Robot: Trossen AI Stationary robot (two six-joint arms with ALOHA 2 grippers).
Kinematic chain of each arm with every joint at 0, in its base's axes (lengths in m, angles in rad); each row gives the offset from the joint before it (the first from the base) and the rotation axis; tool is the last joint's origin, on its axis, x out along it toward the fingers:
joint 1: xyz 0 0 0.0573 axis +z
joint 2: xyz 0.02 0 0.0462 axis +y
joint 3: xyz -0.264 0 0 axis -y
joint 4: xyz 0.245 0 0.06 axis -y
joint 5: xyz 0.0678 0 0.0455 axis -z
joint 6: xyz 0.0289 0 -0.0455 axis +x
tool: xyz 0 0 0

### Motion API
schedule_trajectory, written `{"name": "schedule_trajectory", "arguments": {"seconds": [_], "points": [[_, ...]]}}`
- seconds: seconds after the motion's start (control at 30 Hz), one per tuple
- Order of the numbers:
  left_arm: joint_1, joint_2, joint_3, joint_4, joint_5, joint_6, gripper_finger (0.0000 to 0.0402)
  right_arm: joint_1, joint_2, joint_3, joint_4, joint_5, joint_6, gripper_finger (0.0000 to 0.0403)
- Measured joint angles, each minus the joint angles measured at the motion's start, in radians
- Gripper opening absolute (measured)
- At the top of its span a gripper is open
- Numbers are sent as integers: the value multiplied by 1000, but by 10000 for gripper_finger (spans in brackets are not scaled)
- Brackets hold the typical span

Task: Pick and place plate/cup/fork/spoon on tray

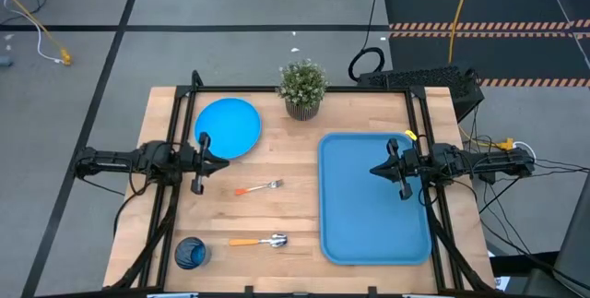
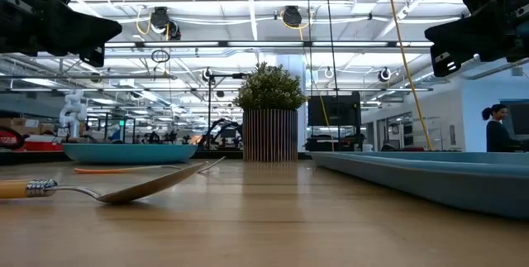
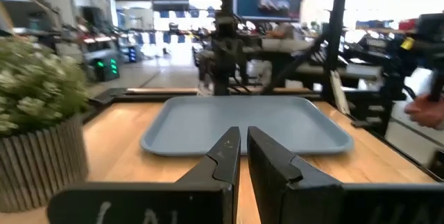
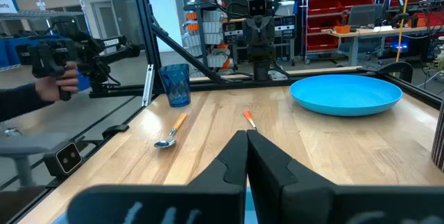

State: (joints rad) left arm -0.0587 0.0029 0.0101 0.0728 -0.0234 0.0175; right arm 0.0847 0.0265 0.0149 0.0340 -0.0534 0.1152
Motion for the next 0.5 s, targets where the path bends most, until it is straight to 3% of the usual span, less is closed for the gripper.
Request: {"name": "schedule_trajectory", "arguments": {"seconds": [0.3, 0.5], "points": [[21, 0, 0, 138, -154, -65, 33, 0, 0, 0, 19, -1, 6, 0], [21, 0, 0, 140, -154, -86, 33, 0, 0, 0, 249, -1, 55, 0]]}}
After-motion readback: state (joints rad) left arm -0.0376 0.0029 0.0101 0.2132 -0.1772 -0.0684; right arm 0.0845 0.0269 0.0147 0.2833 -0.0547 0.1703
